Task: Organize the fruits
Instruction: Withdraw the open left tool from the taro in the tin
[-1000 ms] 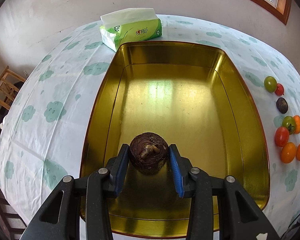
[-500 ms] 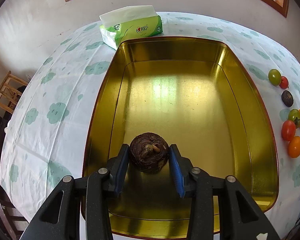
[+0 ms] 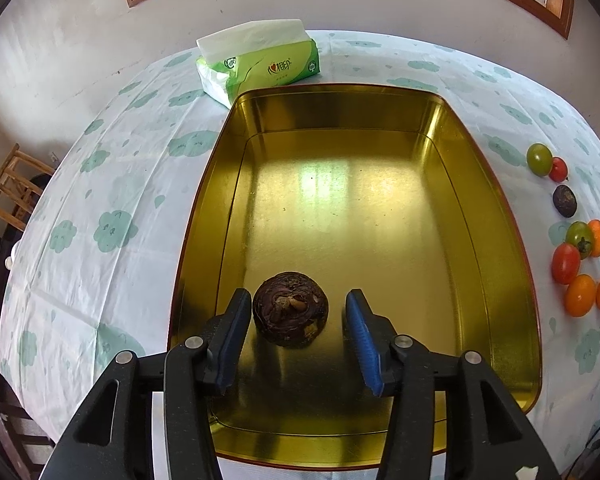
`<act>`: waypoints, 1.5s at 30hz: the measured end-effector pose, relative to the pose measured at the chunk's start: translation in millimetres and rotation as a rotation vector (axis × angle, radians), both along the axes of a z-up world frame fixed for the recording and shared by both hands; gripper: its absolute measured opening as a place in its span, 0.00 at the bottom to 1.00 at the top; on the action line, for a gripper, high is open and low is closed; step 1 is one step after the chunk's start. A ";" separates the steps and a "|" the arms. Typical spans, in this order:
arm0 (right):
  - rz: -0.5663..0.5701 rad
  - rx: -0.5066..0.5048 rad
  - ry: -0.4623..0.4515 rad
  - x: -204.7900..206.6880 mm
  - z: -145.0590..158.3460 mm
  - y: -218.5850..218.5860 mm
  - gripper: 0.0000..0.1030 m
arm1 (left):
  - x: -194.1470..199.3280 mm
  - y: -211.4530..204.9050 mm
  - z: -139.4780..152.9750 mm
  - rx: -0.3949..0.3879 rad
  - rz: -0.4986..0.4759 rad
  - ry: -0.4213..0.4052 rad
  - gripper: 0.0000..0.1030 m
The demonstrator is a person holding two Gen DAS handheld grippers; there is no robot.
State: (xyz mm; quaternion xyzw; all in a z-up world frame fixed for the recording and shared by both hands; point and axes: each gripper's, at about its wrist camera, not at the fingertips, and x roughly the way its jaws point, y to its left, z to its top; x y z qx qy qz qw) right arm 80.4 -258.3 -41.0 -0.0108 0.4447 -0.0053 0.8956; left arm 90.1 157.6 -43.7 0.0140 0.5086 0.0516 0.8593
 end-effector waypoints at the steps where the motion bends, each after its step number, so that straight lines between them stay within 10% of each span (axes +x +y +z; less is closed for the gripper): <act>1: 0.000 0.000 0.000 0.1 -0.1 0.0 0.39 | -1.3 -0.4 1.9 -0.004 -0.001 -0.001 0.46; 45: -0.017 -0.007 -0.001 0.1 3.5 -1.4 0.39 | -45.3 7.7 37.2 -0.027 0.034 -0.099 0.48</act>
